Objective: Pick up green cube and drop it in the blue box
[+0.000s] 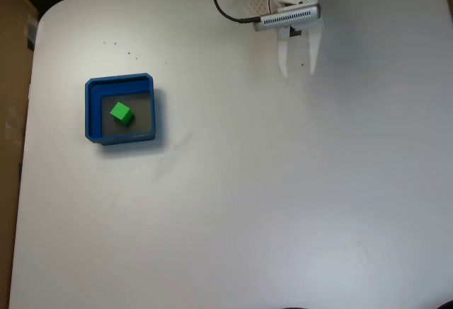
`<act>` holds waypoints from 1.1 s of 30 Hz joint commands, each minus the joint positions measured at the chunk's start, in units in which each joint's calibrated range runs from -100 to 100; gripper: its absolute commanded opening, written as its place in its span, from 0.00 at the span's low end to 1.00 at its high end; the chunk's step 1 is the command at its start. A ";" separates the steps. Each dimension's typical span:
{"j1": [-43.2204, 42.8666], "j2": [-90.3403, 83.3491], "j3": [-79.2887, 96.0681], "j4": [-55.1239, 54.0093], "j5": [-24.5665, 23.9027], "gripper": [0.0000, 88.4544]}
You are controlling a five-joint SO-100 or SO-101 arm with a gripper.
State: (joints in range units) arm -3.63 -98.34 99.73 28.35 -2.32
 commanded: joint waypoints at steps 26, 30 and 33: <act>-0.27 -1.16 0.18 0.28 2.93 0.00; -0.27 -1.16 0.18 0.28 2.64 0.01; -0.20 -1.08 0.09 0.20 2.64 0.01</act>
State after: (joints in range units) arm -3.63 -98.34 99.73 28.35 0.42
